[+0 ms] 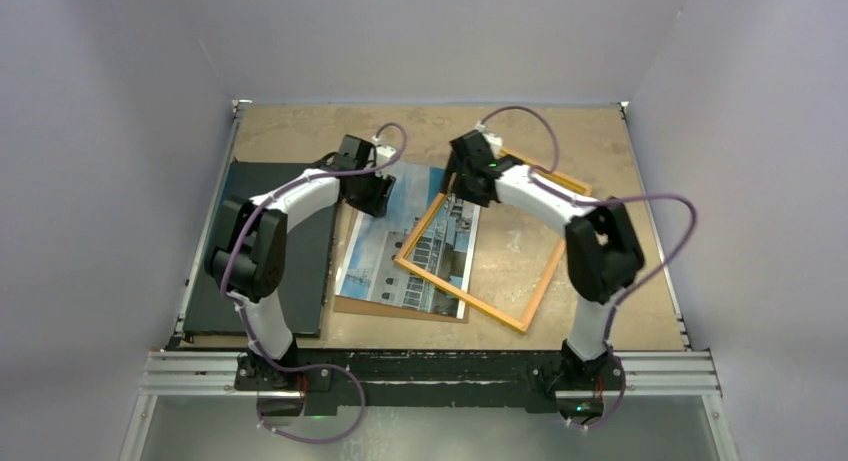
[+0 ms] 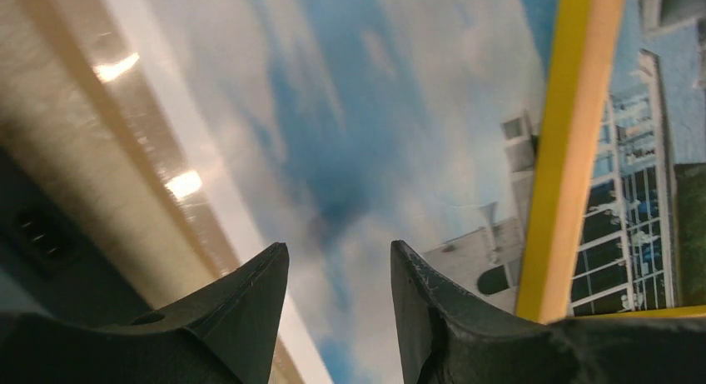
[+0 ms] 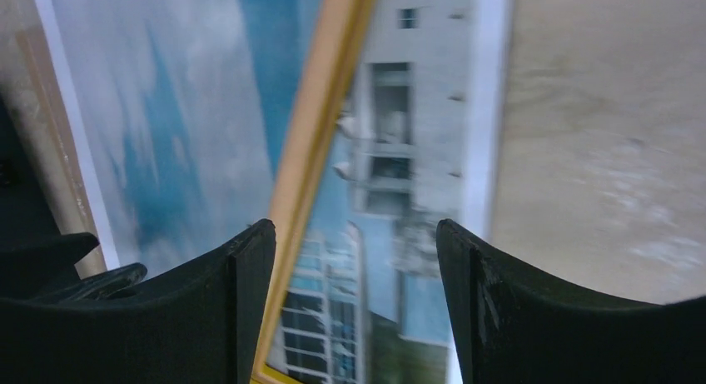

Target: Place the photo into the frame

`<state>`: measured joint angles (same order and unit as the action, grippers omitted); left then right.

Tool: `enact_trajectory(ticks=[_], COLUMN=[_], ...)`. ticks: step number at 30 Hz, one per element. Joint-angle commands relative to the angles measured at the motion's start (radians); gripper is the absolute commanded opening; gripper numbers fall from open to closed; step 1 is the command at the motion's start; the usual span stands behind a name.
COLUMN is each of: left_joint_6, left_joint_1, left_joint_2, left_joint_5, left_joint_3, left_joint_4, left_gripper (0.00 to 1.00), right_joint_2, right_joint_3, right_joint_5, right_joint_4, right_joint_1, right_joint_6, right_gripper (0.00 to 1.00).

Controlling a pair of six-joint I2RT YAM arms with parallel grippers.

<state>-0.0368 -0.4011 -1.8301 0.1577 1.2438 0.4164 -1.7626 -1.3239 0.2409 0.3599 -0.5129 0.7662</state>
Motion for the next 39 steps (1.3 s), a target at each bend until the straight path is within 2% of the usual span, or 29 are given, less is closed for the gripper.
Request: enact_trajectory(ticks=[1, 4, 9, 19, 28, 34, 37, 39], left_joint_6=[0.061, 0.069, 0.076, 0.066, 0.042, 0.041, 0.041, 0.041], left_joint_1=[0.065, 0.070, 0.070, 0.067, 0.044, 0.037, 0.036, 0.035], left_joint_2=[0.066, 0.077, 0.078, 0.046, 0.012, 0.012, 0.009, 0.008], left_joint_5=[0.061, 0.073, 0.077, 0.072, -0.005, -0.014, -0.015, -0.015], left_joint_3=[-0.013, -0.044, -0.081, -0.117, -0.127, -0.135, -0.135, -0.133], left_joint_4=[0.013, -0.001, -0.020, -0.051, -0.052, -0.058, -0.060, -0.060], left_gripper=[0.47, 0.47, 0.47, 0.47, 0.43, 0.42, 0.42, 0.42], right_joint_2=[-0.185, -0.264, -0.335, -0.371, -0.353, -0.327, -0.329, -0.334], right_joint_3=[-0.216, -0.308, -0.356, -0.342, -0.302, -0.266, -0.266, -0.267], right_joint_5=[0.085, 0.098, 0.115, 0.125, 0.092, 0.101, 0.098, 0.099], right_joint_4=[0.079, 0.099, 0.120, 0.135, 0.133, 0.135, 0.143, 0.140], right_joint_1=[-0.084, -0.115, -0.137, -0.145, -0.141, -0.139, -0.139, -0.140], right_joint_6=[0.055, 0.056, 0.050, -0.023, -0.148, -0.160, -0.155, -0.145], right_gripper=[0.71, 0.68, 0.61, 0.49, 0.40, 0.38, 0.49, 0.52])
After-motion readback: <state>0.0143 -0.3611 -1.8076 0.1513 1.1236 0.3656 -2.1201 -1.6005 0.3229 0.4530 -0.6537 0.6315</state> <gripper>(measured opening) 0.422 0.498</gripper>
